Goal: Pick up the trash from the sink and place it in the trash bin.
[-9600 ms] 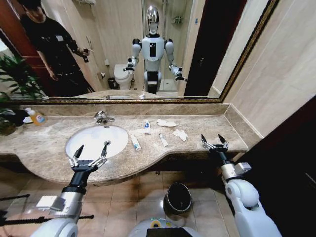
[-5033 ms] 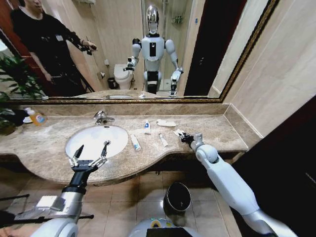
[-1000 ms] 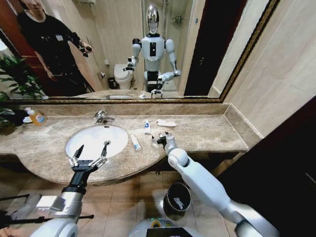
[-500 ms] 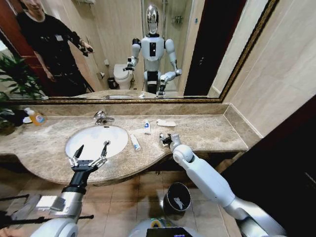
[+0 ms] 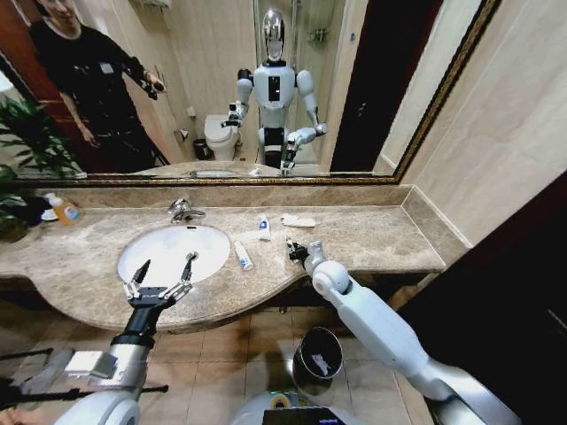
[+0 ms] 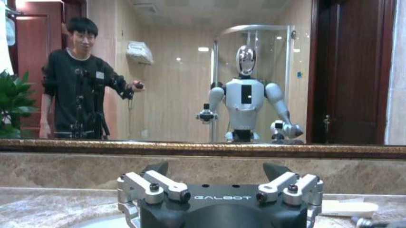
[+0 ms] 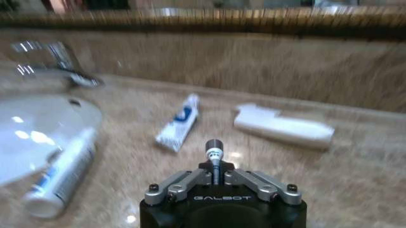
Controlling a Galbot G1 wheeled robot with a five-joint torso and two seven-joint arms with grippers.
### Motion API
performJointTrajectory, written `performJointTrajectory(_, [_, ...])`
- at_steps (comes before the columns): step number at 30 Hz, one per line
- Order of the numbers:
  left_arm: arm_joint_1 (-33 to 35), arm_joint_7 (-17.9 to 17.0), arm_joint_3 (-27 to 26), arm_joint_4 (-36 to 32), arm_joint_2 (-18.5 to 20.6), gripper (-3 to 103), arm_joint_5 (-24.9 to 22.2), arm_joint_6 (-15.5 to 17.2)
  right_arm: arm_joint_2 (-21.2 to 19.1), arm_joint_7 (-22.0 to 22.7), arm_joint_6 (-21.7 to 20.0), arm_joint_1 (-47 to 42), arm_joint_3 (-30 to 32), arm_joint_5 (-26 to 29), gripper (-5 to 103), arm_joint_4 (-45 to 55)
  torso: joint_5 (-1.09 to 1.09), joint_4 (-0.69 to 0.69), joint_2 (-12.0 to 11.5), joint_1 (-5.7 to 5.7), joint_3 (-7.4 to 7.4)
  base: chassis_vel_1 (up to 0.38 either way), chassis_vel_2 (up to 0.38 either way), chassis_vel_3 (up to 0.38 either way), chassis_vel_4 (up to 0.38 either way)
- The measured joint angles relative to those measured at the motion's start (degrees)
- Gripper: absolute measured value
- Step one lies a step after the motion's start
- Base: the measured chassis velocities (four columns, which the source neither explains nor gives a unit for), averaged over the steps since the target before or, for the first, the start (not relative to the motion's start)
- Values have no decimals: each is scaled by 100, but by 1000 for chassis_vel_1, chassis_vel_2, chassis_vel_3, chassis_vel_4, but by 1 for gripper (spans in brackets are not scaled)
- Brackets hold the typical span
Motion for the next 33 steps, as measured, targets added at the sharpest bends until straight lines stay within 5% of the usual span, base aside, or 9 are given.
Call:
performJointTrajectory(1, [0, 0, 0, 0, 0, 100, 0, 0, -73, -13, -5, -65, 101, 51, 4, 145, 0, 1, 0, 0, 0, 0, 0, 0, 0])
performJointTrajectory(7, [0, 0, 0, 0, 0, 100, 0, 0, -1001, 48, -80, -1081, 1000, 517, 3, 1443, 1, 1, 0, 0, 0, 0, 0, 0, 0])
performJointTrajectory(9, [0, 0, 0, 0, 0, 100, 0, 0, -1407, 3, -77, -2081, 1986, 651, 3, 2192, 1, 1, 1, 0, 0, 0, 0, 0, 0])
performJointTrajectory(13, [0, 0, 0, 0, 1, 100, 0, 0, -1441, -12, -165, -3125, 2854, 823, 3, 2892, 2, -4, 1, -1, -1, 0, 0, 0, 0])
performJointTrajectory(17, [0, 0, 0, 0, 0, 100, -1, 0, -1026, 60, -372, -4178, 3295, 634, 3, 3202, 1, -2, 2, -2, -1, 0, 0, 0, 0])
performJointTrajectory(23, [0, 0, 0, 0, 0, 100, 0, 0, -93, -340, -333, -4440, 2713, -418, 3, 1937, 2, 0, 1, 0, 0, 0, 0, 0, 0])
performJointTrajectory(26, [0, 2, 0, 0, 0, 100, 0, 0, 306, -752, 58, -4244, 2558, -1128, 3, 729, 0, 1, 1, 0, 0, 0, 0, 0, 0])
performJointTrajectory(33, [0, 0, 0, 0, 0, 100, 0, 0, 646, -1358, 691, -3787, 2579, -1699, 3, -1159, -1, 0, 0, 0, 0, 0, 0, 0, 0])
